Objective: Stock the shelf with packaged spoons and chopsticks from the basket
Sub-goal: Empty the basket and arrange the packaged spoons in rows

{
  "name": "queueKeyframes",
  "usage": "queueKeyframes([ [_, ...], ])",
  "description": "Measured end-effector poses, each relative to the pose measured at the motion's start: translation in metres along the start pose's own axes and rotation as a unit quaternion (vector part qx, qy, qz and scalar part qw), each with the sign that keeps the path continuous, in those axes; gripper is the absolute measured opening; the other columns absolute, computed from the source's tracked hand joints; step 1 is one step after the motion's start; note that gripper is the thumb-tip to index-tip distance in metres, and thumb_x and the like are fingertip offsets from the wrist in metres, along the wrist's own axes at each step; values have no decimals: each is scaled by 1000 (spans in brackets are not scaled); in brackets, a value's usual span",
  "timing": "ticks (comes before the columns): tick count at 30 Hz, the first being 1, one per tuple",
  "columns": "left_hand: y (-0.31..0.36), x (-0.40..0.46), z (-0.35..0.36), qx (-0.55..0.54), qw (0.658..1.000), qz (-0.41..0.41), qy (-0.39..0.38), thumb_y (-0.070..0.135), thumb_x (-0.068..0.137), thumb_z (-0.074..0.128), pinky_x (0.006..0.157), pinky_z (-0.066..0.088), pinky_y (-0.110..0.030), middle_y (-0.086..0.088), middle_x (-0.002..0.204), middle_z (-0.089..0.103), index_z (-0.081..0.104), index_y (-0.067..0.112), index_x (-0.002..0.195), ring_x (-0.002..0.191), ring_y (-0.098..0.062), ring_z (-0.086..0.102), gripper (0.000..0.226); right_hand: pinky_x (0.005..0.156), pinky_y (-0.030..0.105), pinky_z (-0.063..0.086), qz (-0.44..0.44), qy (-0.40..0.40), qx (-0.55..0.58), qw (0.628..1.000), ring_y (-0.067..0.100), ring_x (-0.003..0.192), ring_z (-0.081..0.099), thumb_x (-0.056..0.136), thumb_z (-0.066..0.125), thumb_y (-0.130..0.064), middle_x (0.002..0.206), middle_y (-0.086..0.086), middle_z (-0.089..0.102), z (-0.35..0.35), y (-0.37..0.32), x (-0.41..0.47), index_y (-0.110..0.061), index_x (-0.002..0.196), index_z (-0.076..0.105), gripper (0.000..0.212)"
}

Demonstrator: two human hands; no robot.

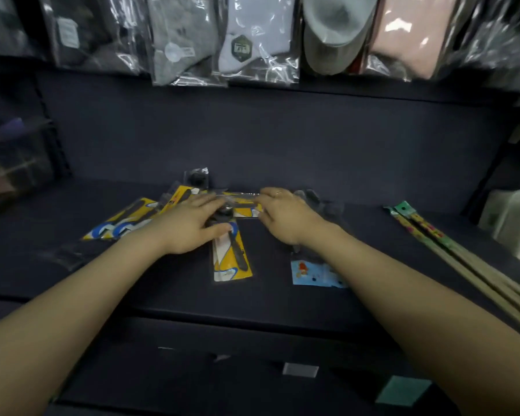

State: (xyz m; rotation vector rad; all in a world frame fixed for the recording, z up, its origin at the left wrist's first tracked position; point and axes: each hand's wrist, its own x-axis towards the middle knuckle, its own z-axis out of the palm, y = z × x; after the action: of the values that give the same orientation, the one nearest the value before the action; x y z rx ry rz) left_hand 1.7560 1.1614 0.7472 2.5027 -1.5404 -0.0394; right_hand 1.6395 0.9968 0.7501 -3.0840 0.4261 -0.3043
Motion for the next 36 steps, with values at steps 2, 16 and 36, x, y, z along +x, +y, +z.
queueKeyframes([
  [2, -14, -17, -2, 39, 999, -33, -14, 70, 81, 31, 118, 4, -34, 0, 158, 1, 14, 28, 146, 146, -19, -3, 79, 112, 37, 29, -18, -43, 34, 998, 29, 136, 33, 96, 41, -32, 148, 11, 37, 4, -13, 25, -14, 141, 37, 49],
  [16, -93, -44, -21, 26, 971, -204, -123, 70, 80, 36, 113, 16, -42, -8, 157, 13, 0, 46, 143, 143, -33, 13, 77, 113, 46, 15, 112, -116, 19, 987, 31, 143, 15, 77, 38, -76, 156, 8, 19, 30, -48, 63, -33, 146, 11, 86],
  [36, -161, -108, -46, -141, 972, -182, -49, 45, 73, 67, 44, 38, -17, 8, 43, 59, 62, 11, 64, 38, -4, 51, 35, 117, 30, 8, -188, -169, 49, 966, 16, 147, 8, 95, 39, -47, 159, -1, 13, 40, -178, 102, -28, 148, 17, 61],
])
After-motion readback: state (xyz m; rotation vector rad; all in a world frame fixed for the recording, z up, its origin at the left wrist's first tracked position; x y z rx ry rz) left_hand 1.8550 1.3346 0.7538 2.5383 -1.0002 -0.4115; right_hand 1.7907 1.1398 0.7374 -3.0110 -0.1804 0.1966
